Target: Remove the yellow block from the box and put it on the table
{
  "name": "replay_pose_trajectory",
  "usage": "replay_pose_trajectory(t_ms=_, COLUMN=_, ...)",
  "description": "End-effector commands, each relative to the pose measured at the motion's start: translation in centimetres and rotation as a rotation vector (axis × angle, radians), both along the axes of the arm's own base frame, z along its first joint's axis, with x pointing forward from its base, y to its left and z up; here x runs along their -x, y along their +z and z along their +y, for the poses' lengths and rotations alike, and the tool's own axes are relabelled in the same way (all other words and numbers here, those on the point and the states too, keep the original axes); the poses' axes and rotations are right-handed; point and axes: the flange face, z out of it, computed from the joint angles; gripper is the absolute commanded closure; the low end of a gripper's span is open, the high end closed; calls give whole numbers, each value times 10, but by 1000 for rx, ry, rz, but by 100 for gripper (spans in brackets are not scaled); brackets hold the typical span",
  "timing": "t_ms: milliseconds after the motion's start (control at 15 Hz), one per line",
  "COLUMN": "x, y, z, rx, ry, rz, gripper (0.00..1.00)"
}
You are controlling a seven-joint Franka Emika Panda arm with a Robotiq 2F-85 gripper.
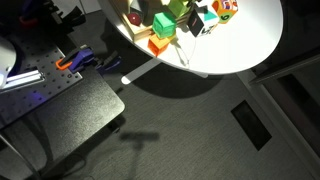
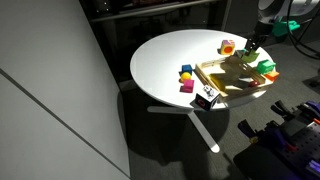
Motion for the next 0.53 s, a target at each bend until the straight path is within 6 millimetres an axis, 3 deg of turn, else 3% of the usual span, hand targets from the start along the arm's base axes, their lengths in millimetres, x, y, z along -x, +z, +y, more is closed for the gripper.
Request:
replay_pose_trajectory(t_ms=0, x=-3, y=2, z=-17, rx=-11, ry=-87, rz=-17, gripper=70)
replay_pose_trajectory(t_ms=400, x=5, y=-2, z=-32, rx=-16, ry=-161, rz=-11, gripper=70)
replay_pose_trajectory(t_ms=467, x=6, y=-5, z=-32, rx=-14, ry=-164, rz=-6, gripper=66)
